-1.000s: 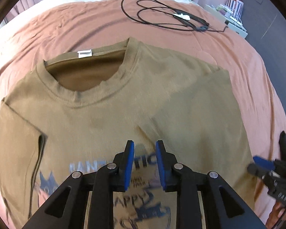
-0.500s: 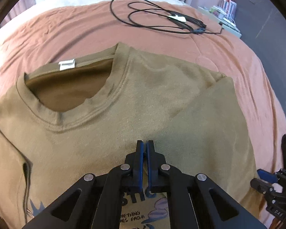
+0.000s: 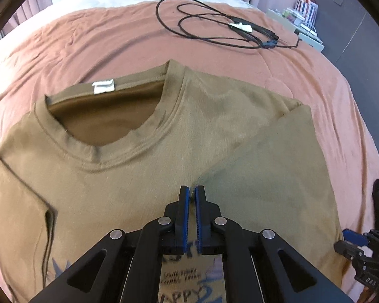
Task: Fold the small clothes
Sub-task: 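Lift both grippers up away from the shirt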
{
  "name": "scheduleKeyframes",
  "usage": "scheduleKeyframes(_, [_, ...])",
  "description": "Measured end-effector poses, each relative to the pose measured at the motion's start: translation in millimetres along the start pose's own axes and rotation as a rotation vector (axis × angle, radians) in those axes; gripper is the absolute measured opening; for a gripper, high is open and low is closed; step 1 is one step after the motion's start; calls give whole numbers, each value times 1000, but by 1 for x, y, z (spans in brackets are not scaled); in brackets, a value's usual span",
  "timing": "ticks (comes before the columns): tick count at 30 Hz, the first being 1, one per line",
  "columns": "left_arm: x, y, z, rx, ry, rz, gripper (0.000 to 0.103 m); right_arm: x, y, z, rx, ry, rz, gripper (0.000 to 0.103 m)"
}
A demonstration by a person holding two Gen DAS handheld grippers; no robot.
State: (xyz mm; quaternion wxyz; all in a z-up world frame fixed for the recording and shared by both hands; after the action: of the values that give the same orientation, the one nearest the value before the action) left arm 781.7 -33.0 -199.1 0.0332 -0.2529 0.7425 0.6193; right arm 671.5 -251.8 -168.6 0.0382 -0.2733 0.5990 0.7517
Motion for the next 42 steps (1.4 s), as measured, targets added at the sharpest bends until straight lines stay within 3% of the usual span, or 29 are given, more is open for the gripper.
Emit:
scheduleKeyframes(3, [6,11,5,1,4,8,6,3,12,-1,33,-10,-14,55])
scheduleKeyframes(4, [9,16,8,3,5,13,8,5,17,1,40,-7,-19,56])
scheduleKeyframes(6, [13,25,11,1,8,10,19,8,26,2,46,-13,-23,59])
scheduleKeyframes(8, [16,39,15,2,7,-12,46,10,33,5,50,-20,-27,68])
scheduleKeyframes(11, [21,61,19,15,3,-50,71,13,50,8,69,-34,-53,81])
scheduleKeyframes(17, [29,97,28,42,15,-89,93,19,85,24,116,-25,-88,96])
scheduleKeyframes(22, [39,133,38,60,25,-138,103,27,113,41,141,-13,-121,102])
scheduleKeyframes(42, [108,269,87,113,28,-227,103,90,204,86,175,-14,-200,103])
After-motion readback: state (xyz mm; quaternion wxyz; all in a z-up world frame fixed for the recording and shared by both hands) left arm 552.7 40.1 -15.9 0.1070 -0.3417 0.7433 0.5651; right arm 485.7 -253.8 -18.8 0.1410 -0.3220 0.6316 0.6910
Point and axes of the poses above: each gripper's, at about its wrist camera, not at the fingertips, and y roughly against the way its jaws point, z to its left, x to its underside, the point moved 4 cm from there along -y, roughly the way its jaws point, and after that the axes turned 15 degrees about y, right-handed, at the moved point
